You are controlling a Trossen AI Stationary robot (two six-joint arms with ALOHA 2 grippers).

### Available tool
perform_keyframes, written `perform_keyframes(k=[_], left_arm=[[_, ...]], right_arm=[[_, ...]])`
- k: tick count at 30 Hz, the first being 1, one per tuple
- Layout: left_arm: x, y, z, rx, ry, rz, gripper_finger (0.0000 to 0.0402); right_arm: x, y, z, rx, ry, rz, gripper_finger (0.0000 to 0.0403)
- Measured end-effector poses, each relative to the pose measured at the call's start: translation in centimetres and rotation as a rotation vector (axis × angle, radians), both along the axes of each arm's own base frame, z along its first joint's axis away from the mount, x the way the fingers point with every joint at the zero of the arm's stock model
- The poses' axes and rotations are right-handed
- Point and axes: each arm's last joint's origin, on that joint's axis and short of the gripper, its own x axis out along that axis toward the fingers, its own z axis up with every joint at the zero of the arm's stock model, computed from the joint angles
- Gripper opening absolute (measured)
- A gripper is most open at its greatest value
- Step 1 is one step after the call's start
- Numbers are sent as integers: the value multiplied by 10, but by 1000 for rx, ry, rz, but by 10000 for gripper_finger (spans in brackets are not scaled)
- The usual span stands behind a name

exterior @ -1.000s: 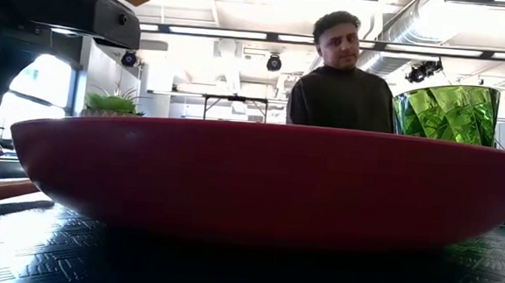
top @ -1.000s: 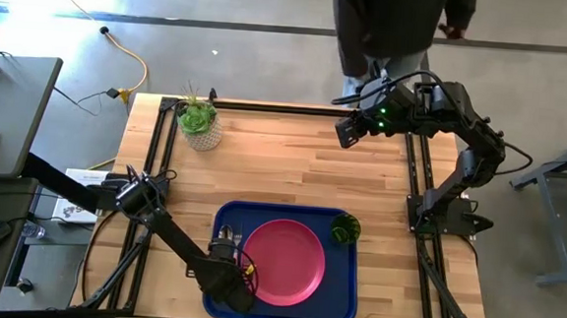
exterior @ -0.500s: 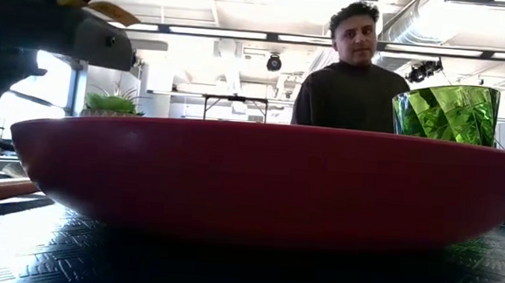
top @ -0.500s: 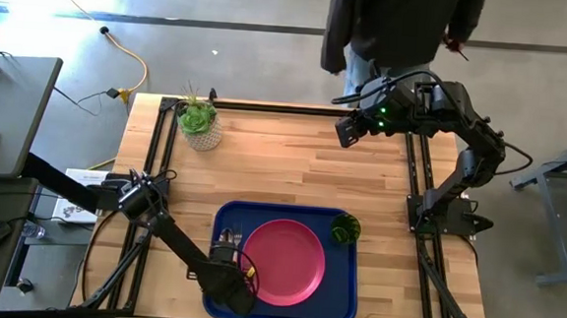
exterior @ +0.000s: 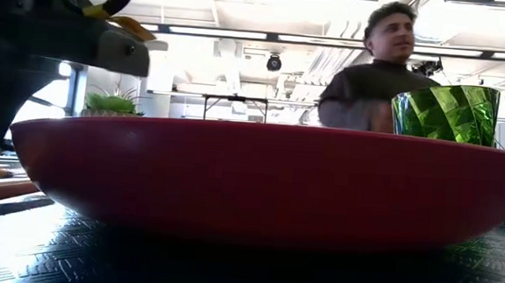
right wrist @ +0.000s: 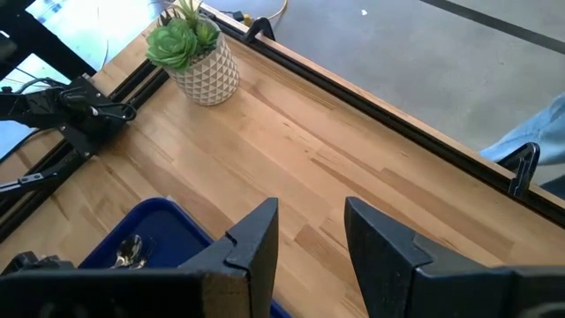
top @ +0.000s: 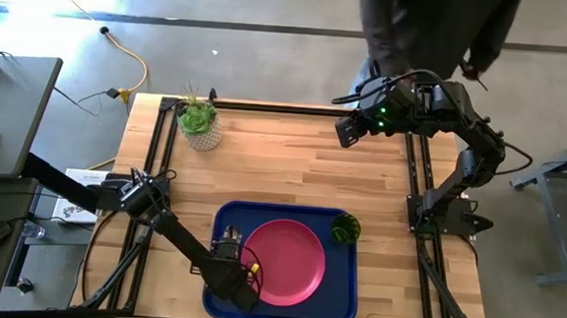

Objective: Pick and place plate/cup/fork/spoon on tray
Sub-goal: Put the orange spoon on the blue tray to the left side of the yellow fork

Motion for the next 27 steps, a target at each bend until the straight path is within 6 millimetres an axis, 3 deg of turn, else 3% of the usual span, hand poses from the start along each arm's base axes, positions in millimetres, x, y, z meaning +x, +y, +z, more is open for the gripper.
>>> perform_keyframes(k=[16,27], left_arm=[[1,-3,-9,-14,17,56,48],[1,-3,-9,-15,18,56,96]], right_arm=[[0,0,0,-4,3,8,124],[0,0,0,-1,3,10,124]])
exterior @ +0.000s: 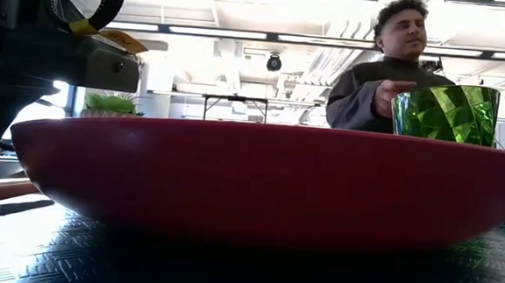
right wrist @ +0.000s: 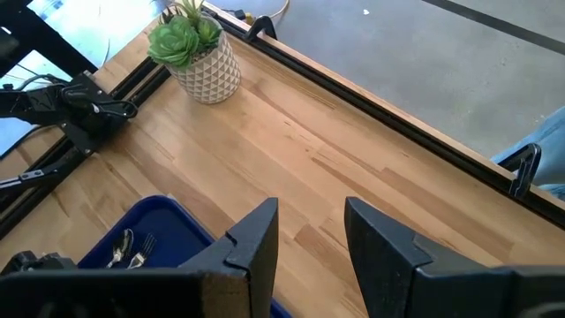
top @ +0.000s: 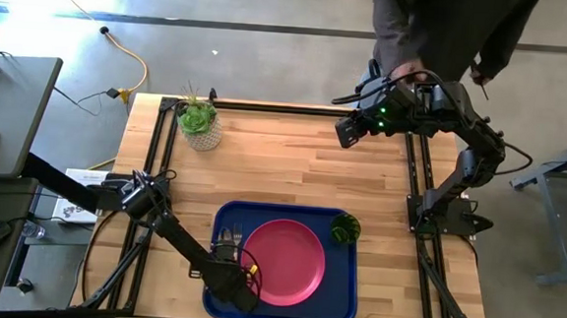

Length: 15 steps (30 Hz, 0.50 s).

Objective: Pick and place plate/cup/fork/spoon on tray
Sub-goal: Put the orange spoon on the blue tray to the left side of the yellow fork

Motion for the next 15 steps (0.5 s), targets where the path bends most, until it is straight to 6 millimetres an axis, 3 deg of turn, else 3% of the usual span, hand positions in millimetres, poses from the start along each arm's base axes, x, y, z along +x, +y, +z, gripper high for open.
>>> perform_keyframes(k=[15], left_arm=[[0,-1,1,-17,14,-21,99]], right_arm=[[0,0,0,-1,1,1,124]])
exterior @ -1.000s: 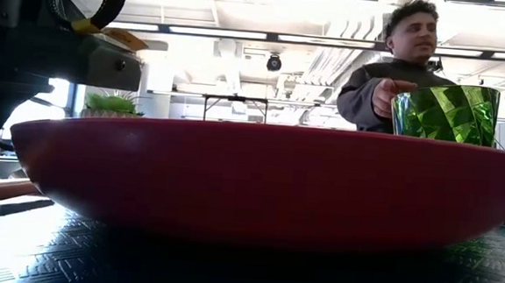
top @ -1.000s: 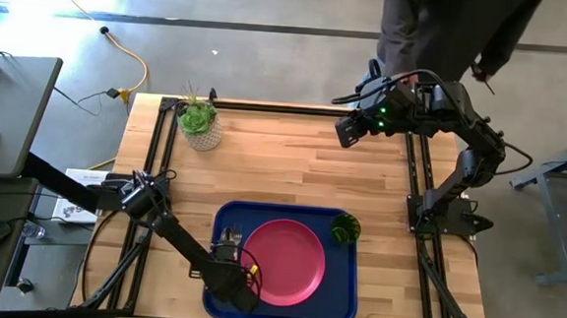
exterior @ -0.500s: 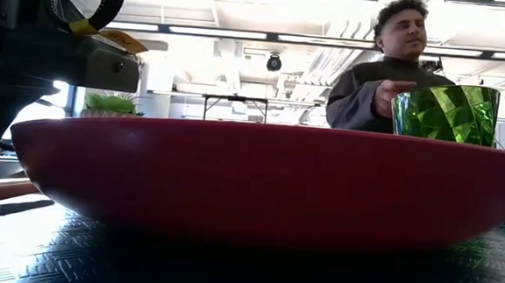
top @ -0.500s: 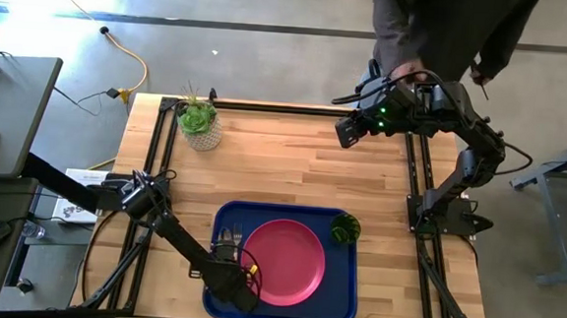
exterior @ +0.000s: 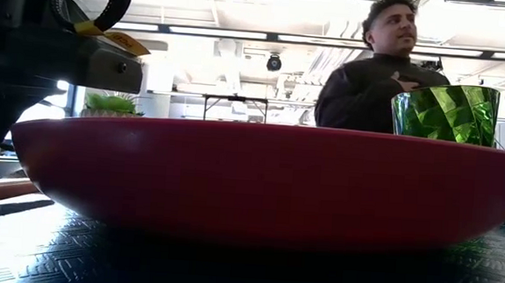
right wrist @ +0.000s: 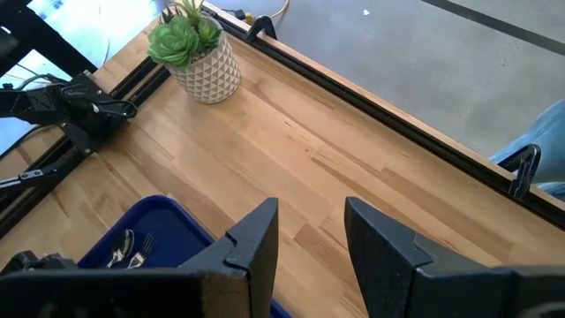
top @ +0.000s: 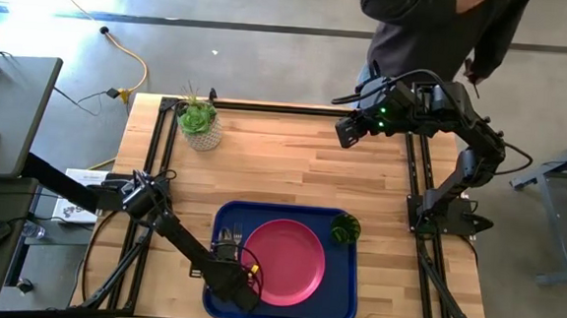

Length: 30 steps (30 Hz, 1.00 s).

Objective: Pick and place plate/cup/fork/spoon on tray
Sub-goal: Put the orange spoon on the blue tray to the left side of the yellow fork

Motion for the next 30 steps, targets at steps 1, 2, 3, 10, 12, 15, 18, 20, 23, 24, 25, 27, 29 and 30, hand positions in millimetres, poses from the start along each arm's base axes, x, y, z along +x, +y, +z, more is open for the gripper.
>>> perform_keyframes(k=[1,2,3,10,12,15,18,20,23,24,25,27,29,30], left_arm=[[0,0,0,0,0,0,99],[0,0,0,1,1,0,99],[0,0,0,1,1,-1,99],[-2,-1,0,-5,15,-21,99],[-2,-2,0,-11,22,-19,99],[-2,-1,0,-16,28,-34,99],[-3,-1,0,-18,34,-43,99],[-3,-1,0,-17,35,-43,99],[-3,-1,2,-21,30,-43,99],[-3,-2,4,-23,27,-44,99],[-3,-2,5,-25,26,-44,99],[-4,-1,7,-26,24,-45,99],[-5,-1,12,-33,13,-45,99],[-5,-1,14,-37,9,-45,99]], right_arm=[[0,0,0,0,0,0,124],[0,0,0,1,0,-1,124],[0,0,0,1,-1,-1,124],[0,0,0,1,-1,-2,124],[0,0,0,1,-1,-2,124],[0,0,0,1,-1,-2,124],[0,0,0,1,-1,-2,124],[0,0,0,1,-1,-2,124],[0,0,0,1,-1,-2,124],[0,0,0,1,-1,-2,124],[0,0,0,1,-1,-2,124],[0,0,0,0,0,-2,124],[0,0,0,0,-1,-3,124],[0,0,0,0,-1,-3,124]])
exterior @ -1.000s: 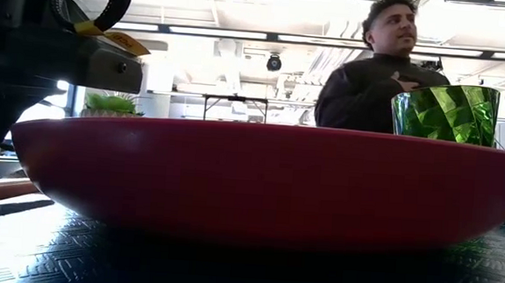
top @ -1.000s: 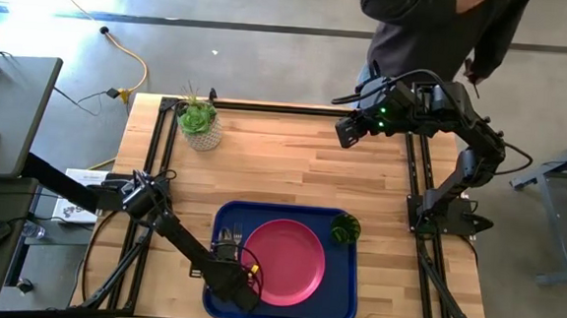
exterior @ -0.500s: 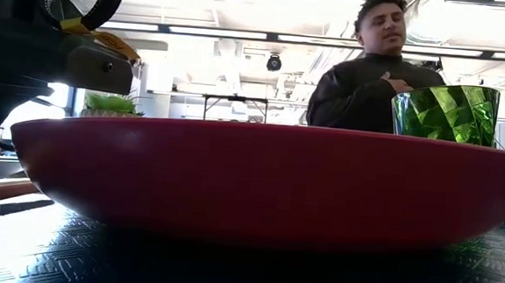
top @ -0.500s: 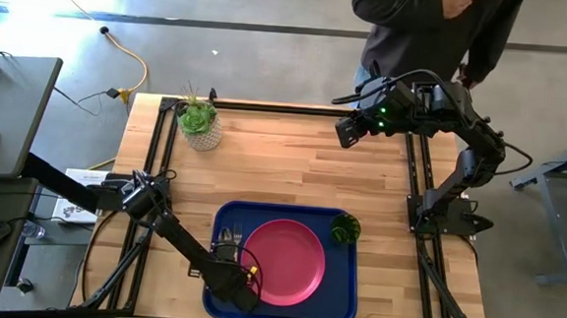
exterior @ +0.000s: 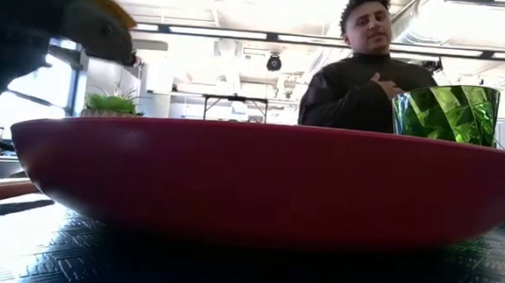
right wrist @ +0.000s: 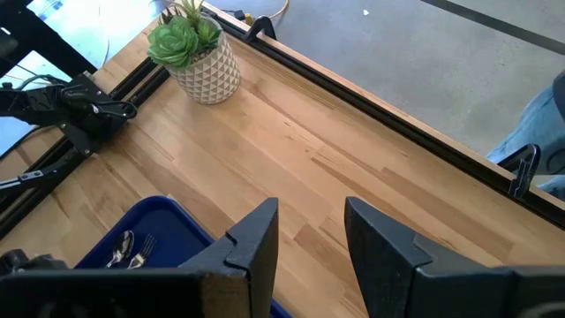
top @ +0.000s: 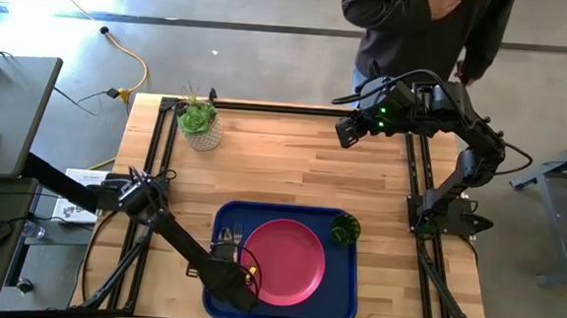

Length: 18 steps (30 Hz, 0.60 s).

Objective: Pick and place plate/cup/fork/spoon on tray
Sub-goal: Put the orange spoon on the blue tray to the left side of the yellow fork, then return to Home Position

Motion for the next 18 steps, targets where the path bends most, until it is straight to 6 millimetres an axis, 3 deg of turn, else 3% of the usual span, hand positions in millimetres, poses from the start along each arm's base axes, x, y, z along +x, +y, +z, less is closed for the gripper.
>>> perform_keyframes(k=[10,18], left_arm=[[-7,6,44,-72,-99,-39,97],[-26,24,117,-18,-407,-178,97]], right_arm=[[0,0,0,-9,5,9,124],[0,2,0,-45,35,81,124]])
